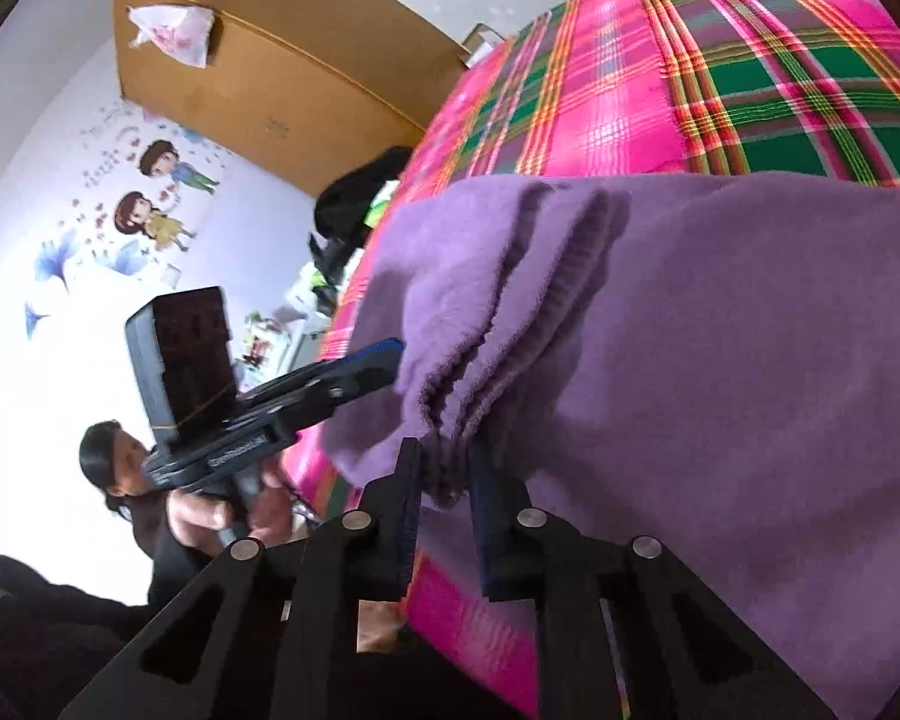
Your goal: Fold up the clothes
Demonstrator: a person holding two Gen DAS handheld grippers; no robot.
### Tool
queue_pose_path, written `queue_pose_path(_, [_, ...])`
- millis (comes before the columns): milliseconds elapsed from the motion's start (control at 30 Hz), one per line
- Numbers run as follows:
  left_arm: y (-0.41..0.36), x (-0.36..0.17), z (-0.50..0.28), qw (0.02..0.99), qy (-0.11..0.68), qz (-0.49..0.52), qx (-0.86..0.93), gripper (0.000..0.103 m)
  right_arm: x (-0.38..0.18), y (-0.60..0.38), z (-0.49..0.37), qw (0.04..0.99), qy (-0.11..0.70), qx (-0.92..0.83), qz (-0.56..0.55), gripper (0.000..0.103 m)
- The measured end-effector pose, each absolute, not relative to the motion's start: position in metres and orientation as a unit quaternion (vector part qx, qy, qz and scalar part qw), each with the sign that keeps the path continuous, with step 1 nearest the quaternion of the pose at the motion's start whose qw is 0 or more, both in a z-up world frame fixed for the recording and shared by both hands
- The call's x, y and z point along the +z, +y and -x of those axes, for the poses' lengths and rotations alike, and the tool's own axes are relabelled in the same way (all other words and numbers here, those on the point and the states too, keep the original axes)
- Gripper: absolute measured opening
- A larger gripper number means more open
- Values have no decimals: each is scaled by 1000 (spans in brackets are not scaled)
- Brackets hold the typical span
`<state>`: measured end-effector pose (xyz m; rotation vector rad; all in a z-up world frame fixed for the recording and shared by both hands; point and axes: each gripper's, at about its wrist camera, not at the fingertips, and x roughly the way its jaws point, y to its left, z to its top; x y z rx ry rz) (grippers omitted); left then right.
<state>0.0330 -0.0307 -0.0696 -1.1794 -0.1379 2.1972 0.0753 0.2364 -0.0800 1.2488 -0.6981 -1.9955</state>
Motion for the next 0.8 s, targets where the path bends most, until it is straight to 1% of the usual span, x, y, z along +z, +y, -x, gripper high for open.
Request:
queue_pose_path(33, [-26, -71, -32, 317, -47, 452, 833, 18, -86, 240, -76, 325, -269, -767, -484, 19])
queue_pose_path(67, [-23, -73, -32, 316, -42, 455, 832, 18, -91, 244, -73, 313, -276, -765, -491, 27])
queue_pose_path(133, [-17, -72, -33, 314, -33, 456, 832, 18, -92, 257, -77, 296, -297, -766, -486, 29])
queue_pose_path(167, [-14, -70, -34, 318, -33, 453, 832, 18, -88, 262, -81, 290, -295, -774, -479, 35])
queue_pose_path(233, [-7, -64, -36, 327, -32, 446, 832, 18, -76, 280, -93, 270, -296, -800, -448, 41])
queue_pose_path(367, [16, -63, -40, 349, -9, 443, 826, 18, -68, 314, -116, 227, -308, -833, -399, 41])
queue_pose_path(467, [32, -70, -41, 337, 31, 440, 832, 18, -78, 328, -127, 185, -314, -836, -410, 42])
queue_pose_path(567, [31, -63, -40, 332, 25, 440, 834, 18, -78, 343, -142, 167, -322, -846, -391, 42])
queue_pose_path(700, [32, -51, -43, 335, 21, 425, 841, 18, -69, 366, -165, 139, -300, -878, -346, 42])
queue_pose_path(800, [44, -56, -43, 337, 32, 432, 836, 18, -71, 405, -181, 94, -316, -886, -327, 42])
